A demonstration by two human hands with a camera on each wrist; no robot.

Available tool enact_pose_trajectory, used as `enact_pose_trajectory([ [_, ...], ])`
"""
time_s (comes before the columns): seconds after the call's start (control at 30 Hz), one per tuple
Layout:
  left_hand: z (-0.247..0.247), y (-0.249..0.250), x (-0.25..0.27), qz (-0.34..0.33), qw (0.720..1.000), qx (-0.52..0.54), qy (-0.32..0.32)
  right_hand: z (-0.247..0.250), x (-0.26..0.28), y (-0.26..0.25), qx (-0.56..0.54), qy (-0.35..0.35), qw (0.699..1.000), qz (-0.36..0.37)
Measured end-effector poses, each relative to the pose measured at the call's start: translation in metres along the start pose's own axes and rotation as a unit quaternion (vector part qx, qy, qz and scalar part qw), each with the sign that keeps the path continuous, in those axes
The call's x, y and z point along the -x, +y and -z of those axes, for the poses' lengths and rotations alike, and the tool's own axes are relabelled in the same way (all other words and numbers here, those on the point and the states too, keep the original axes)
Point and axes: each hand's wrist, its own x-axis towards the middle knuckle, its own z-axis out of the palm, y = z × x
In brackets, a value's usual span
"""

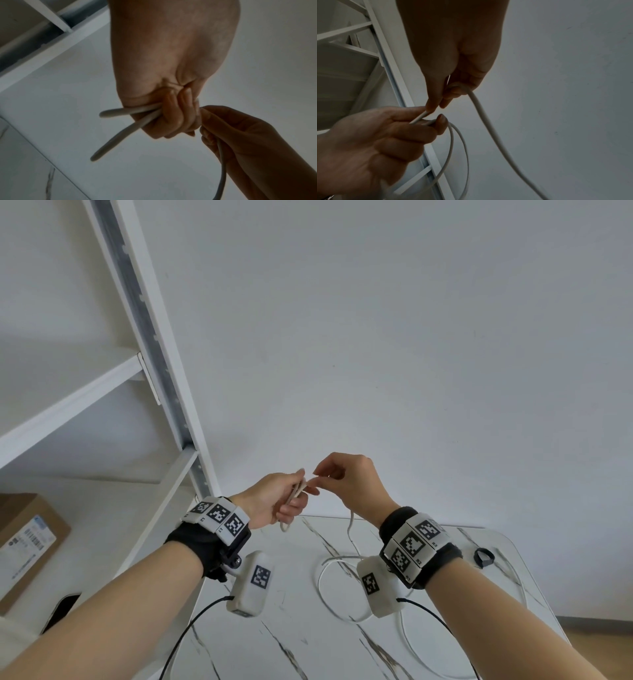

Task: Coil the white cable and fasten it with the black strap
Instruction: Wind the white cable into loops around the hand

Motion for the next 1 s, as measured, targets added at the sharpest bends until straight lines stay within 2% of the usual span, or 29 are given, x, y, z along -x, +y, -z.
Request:
enact_pose_trajectory([
  [0.17, 0.0, 0.002, 0.006, 0.046, 0.996, -0.047, -0.061, 0.003, -0.002, 0.009, 0.009, -0.026, 1.0, -0.005],
  [0.27, 0.002, 0.004, 0.01, 0.044, 0.995, 0.001, -0.087, 0.002, 0.0, 0.02, 0.001, -0.016, 1.0, -0.022],
  [0.43, -0.003, 0.014, 0.019, 0.003, 0.989, 0.107, -0.099, -0.005, 0.009, 0.036, -0.026, 0.024, 0.998, -0.045],
  [0.6, -0.012, 0.024, 0.021, -0.045, 0.976, 0.173, -0.127, -0.019, 0.011, 0.045, -0.044, 0.025, 0.995, -0.08],
  [0.77, -0.014, 0.029, 0.019, -0.047, 0.966, 0.223, -0.122, -0.029, 0.012, 0.046, -0.128, 0.021, 0.983, -0.131],
  [0.9, -0.015, 0.026, 0.018, -0.039, 0.976, 0.189, -0.102, -0.026, 0.013, 0.05, -0.086, 0.012, 0.988, -0.13],
  [1.0, -0.014, 0.025, 0.02, -0.032, 0.976, 0.184, -0.112, -0.022, 0.013, 0.058, -0.038, 0.008, 0.992, -0.123],
])
